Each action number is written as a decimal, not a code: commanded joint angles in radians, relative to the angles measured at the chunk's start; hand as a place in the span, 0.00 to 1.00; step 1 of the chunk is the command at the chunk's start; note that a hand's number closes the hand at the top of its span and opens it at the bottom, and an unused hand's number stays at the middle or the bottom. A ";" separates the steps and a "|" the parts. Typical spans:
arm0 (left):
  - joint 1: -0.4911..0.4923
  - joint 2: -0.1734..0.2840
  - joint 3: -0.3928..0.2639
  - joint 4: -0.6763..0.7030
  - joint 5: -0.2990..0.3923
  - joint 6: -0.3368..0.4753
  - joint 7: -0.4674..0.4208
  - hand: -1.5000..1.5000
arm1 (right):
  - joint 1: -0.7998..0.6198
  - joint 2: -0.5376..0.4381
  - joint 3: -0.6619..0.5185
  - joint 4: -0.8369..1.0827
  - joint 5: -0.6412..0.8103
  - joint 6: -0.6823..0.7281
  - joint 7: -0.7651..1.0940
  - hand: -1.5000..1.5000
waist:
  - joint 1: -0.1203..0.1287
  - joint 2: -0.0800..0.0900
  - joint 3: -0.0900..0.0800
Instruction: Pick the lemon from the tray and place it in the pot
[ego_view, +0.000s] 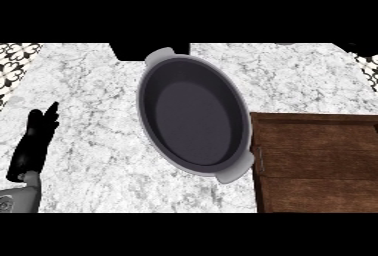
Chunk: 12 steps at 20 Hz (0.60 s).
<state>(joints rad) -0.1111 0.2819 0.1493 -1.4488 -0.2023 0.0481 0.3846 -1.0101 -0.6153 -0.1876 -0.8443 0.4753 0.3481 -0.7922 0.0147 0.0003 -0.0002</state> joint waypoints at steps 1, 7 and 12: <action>-0.011 -0.015 0.007 -0.003 0.006 0.008 0.018 0.50 | -0.060 0.038 0.036 -0.070 -0.031 0.114 0.071 1.00 | -0.011 -0.003 -0.001; 0.075 -0.012 0.008 -0.052 0.002 -0.004 -0.023 0.50 | -0.065 0.113 0.101 -0.239 -0.070 0.213 0.312 1.00 | -0.014 -0.006 -0.001; 0.006 0.010 0.017 -0.039 -0.005 -0.011 0.053 0.50 | -0.143 0.249 0.175 -0.279 -0.047 0.214 0.505 1.00 | -0.009 -0.004 -0.001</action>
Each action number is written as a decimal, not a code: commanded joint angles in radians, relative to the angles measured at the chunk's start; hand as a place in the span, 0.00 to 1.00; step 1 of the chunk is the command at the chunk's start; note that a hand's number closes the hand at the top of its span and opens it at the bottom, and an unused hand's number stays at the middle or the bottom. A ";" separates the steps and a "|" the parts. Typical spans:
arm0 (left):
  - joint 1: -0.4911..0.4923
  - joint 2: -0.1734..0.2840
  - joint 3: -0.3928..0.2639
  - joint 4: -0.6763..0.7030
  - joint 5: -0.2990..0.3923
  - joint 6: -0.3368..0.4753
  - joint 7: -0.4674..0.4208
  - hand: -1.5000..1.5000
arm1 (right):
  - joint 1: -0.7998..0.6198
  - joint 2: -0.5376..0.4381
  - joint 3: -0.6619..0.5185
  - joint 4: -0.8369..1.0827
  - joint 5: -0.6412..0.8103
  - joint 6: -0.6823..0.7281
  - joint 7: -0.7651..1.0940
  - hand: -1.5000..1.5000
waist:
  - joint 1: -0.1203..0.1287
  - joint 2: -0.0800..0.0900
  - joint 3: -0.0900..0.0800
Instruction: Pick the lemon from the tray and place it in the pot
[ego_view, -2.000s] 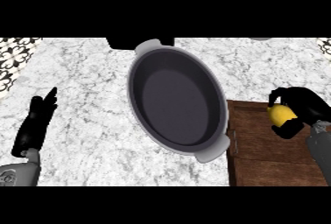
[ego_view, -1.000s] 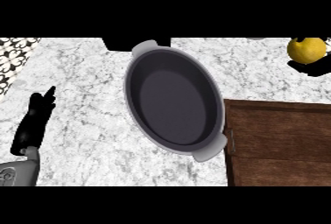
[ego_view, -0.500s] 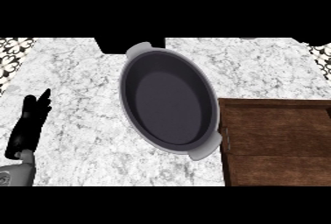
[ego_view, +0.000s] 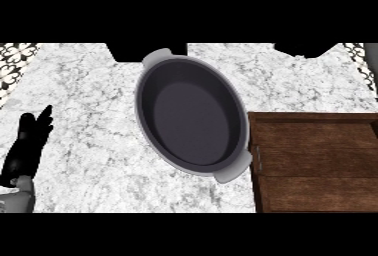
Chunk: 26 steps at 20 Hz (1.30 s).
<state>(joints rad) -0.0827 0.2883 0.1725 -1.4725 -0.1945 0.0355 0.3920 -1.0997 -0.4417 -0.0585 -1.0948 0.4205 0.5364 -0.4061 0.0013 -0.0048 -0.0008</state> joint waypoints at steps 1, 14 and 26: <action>0.021 -0.008 -0.009 -0.032 -0.010 0.001 0.015 0.50 | 0.014 0.105 0.068 -0.095 0.013 0.012 0.132 1.00 | 0.001 0.000 0.000; 0.001 -0.029 -0.016 0.008 -0.027 0.006 -0.011 0.50 | 0.101 0.290 0.229 0.010 0.111 0.054 0.262 0.00 | 0.010 0.006 0.001; -0.010 -0.043 -0.017 0.003 -0.040 0.021 -0.005 0.50 | 0.114 0.441 -0.024 0.106 -0.200 -0.081 0.327 0.00 | 0.009 0.006 0.001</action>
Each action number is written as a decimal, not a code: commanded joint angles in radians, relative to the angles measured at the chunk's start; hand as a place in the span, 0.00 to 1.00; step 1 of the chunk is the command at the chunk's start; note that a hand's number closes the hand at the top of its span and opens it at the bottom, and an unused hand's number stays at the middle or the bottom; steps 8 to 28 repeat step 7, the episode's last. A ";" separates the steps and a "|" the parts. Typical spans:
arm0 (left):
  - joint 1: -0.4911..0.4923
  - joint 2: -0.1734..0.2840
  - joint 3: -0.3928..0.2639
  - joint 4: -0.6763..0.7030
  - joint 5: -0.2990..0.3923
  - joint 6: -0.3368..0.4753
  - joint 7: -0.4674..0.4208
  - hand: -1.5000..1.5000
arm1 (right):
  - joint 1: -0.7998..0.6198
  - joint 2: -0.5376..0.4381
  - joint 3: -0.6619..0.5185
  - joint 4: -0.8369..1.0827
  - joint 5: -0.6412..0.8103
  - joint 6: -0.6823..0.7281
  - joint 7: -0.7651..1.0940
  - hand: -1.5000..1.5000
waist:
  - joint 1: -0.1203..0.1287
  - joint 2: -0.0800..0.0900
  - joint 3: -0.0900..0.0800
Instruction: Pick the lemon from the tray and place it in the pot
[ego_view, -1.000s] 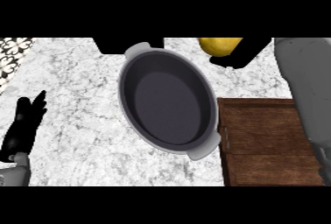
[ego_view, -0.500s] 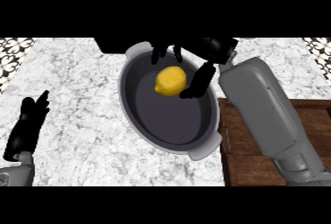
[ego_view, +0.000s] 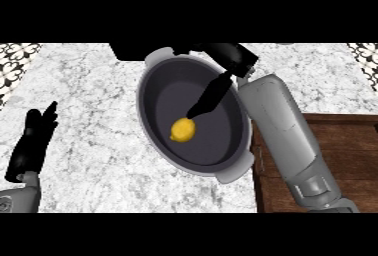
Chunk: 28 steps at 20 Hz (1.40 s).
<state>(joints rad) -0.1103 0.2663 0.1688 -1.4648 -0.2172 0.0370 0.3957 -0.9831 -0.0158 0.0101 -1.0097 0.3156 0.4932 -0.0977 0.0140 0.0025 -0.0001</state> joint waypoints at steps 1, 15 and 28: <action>0.013 0.004 -0.004 -0.020 0.006 -0.017 0.006 0.50 | -0.012 -0.014 -0.142 0.068 -0.105 -0.022 -0.016 0.00 | 0.001 0.002 0.001; 0.000 0.017 0.005 0.004 -0.011 -0.011 -0.016 0.50 | -0.107 -0.142 -0.287 0.216 -0.162 -0.054 -0.035 0.00 | 0.008 0.006 0.000; 0.000 0.017 0.005 0.004 -0.011 -0.011 -0.016 0.50 | -0.107 -0.142 -0.287 0.216 -0.162 -0.054 -0.035 0.00 | 0.008 0.006 0.000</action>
